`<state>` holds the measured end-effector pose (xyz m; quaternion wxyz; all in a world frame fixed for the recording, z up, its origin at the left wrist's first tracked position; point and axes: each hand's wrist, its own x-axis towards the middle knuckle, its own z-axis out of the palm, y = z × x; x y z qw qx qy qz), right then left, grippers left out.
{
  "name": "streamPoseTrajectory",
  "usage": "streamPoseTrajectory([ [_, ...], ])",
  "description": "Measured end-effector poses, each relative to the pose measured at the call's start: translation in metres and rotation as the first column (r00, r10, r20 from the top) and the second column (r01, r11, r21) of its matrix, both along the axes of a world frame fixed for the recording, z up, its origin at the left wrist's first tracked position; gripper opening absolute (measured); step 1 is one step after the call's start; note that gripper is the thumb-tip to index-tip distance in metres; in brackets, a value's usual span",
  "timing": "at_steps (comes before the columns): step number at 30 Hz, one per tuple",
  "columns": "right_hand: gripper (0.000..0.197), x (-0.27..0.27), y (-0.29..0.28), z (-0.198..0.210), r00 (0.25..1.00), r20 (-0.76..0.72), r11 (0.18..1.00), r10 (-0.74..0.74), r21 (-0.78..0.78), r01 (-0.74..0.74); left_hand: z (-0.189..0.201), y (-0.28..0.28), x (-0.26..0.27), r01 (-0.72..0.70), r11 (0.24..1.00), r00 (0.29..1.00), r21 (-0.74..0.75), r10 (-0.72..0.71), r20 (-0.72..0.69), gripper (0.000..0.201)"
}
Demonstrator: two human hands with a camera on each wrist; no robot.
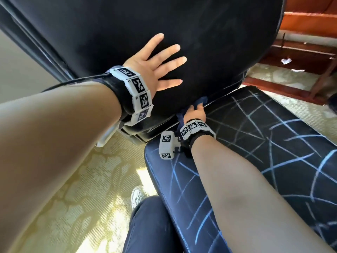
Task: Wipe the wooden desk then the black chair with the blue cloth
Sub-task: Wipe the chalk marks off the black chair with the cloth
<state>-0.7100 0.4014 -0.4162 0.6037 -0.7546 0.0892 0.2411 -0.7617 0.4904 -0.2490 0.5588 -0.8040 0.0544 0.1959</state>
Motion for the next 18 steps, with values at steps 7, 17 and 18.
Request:
streamPoseTrajectory([
  [7, 0.043, -0.034, 0.036, -0.006, 0.996, -0.046, 0.997, -0.078, -0.012, 0.077, -0.003, 0.008, 0.009, 0.048, 0.999, 0.999, 0.023, -0.047, -0.007, 0.094],
  [17, 0.038, -0.108, 0.041, 0.01, 0.944, -0.179, 0.96, 0.279, 0.046, -0.275, -0.002, 0.003, 0.007, 0.058, 0.998, 0.998, 0.02, -0.058, -0.003, 0.089],
  [18, 0.037, -0.107, 0.037, 0.012, 0.949, -0.167, 0.963, 0.269, 0.038, -0.267, -0.002, 0.003, 0.006, 0.053, 0.998, 0.999, 0.016, -0.053, -0.007, 0.089],
])
